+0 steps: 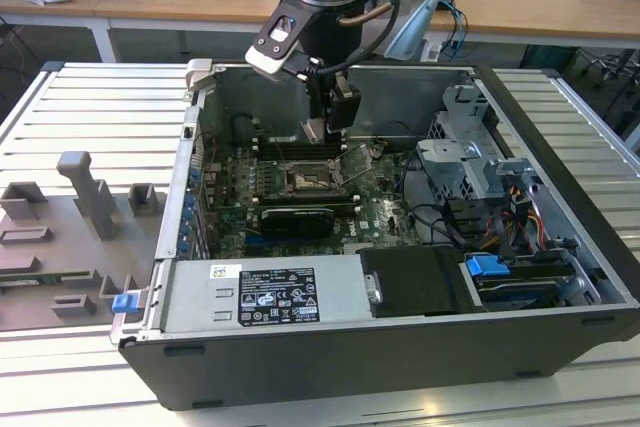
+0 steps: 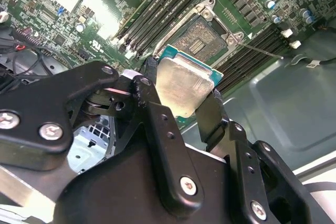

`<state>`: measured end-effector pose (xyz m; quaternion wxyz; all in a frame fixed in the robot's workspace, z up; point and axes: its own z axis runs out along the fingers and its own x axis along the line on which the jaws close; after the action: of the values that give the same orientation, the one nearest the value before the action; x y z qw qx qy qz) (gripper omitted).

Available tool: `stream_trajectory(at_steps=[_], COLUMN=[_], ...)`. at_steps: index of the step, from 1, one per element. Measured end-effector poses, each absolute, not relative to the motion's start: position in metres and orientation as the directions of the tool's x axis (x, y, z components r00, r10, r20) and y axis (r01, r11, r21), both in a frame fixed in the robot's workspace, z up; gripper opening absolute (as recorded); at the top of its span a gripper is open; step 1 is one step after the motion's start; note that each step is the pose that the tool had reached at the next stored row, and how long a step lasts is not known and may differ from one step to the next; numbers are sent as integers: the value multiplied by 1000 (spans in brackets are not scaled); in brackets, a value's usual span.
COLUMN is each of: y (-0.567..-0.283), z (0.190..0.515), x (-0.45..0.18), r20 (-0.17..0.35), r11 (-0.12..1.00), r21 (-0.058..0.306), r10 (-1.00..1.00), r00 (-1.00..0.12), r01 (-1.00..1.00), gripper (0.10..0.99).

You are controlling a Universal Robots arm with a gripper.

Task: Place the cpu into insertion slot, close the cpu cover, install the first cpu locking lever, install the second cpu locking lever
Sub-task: 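Place the cpu into insertion slot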

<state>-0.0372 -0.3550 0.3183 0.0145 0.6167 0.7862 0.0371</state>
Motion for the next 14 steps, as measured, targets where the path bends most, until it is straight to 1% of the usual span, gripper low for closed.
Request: stream_trajectory(at_steps=[4,8,14], y=[-355,-354,-354], z=[317,306,293], x=[-37,-38,-38], r20=[23,23,23], r11=[226,212,99], r21=[76,75,73], r10=[973,976,995], r00=[-228,-215,-101], r01=[971,974,992], gripper=[541,541,541])
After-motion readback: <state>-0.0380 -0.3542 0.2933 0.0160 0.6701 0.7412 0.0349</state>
